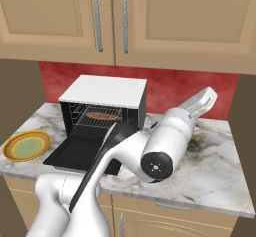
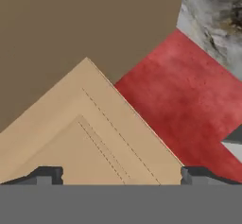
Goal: Pull the toaster oven rack outwards. Pick up the baguette from the plate and place it on the toaster oven rack. Close the toaster oven door fully and set the temperature to the lowest setting.
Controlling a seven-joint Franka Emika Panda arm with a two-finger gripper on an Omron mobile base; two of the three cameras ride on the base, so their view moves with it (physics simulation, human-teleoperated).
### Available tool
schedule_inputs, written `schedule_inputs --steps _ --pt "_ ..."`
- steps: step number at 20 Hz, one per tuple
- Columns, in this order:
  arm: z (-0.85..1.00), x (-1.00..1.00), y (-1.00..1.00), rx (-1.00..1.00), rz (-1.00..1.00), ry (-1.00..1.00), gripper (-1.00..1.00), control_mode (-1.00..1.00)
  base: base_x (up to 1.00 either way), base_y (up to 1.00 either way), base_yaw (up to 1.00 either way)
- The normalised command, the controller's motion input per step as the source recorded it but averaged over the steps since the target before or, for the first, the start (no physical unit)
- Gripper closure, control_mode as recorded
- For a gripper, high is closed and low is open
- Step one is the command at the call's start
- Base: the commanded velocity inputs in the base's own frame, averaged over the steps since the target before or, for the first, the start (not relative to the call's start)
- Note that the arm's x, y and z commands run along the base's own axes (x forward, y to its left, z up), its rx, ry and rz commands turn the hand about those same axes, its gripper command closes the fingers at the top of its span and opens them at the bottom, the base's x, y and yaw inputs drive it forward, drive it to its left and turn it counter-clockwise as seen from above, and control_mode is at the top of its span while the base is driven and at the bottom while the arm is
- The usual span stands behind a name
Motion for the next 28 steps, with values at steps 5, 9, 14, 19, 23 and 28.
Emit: schedule_inputs --steps 5,9,14,19,23,28 --pt "0.04 -0.62 -0.22 0.1 0.09 0.29 -1.0 -1.0 0.0 0.0 0.0" --pt "-0.47 -0.17 0.07 0.0 0.23 0.21 -1.0 -1.0 0.0 0.0 0.0" --pt "-0.62 0.0 0.31 0.0 0.2 0.09 -1.0 -1.0 0.0 0.0 0.0" --pt "-0.65 0.0 0.43 0.0 0.15 0.01 -1.0 -1.0 0.0 0.0 0.0" --pt "-0.58 0.03 0.56 0.0 0.04 0.11 -1.0 -1.0 0.0 0.0 0.0" --pt "-0.46 0.13 0.69 0.0 0.0 0.24 -1.0 -1.0 0.0 0.0 0.0"
